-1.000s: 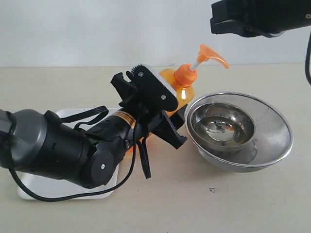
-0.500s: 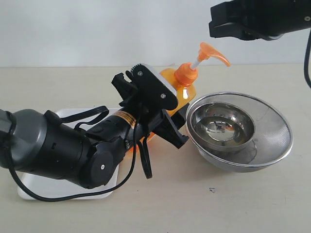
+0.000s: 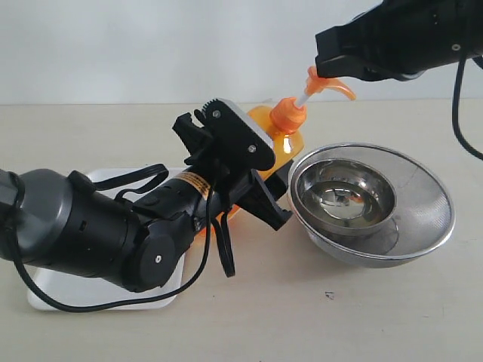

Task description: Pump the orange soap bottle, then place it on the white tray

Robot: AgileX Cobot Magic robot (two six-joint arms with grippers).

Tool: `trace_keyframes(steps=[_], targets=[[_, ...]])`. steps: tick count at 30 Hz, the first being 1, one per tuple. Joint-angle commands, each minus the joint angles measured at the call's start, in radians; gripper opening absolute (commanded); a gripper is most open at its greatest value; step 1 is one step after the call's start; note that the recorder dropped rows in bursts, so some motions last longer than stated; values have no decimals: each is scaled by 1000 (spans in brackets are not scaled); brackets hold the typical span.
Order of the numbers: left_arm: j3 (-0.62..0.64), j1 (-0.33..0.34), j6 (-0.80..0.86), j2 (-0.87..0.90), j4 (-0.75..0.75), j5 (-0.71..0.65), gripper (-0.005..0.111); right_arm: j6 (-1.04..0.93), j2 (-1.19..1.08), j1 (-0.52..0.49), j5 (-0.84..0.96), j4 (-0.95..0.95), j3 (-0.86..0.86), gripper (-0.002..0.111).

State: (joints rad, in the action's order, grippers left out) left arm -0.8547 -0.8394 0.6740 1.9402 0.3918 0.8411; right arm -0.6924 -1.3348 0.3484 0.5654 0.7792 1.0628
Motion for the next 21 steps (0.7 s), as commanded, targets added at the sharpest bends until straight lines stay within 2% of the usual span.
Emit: trace_keyframes(steps=[1, 21], targets=[[-7, -9, -42, -1, -44, 26, 5, -5, -12, -1, 52, -8, -4, 0], [-7, -9, -45, -1, -46, 23, 5, 3, -88, -1, 111, -8, -4, 0]])
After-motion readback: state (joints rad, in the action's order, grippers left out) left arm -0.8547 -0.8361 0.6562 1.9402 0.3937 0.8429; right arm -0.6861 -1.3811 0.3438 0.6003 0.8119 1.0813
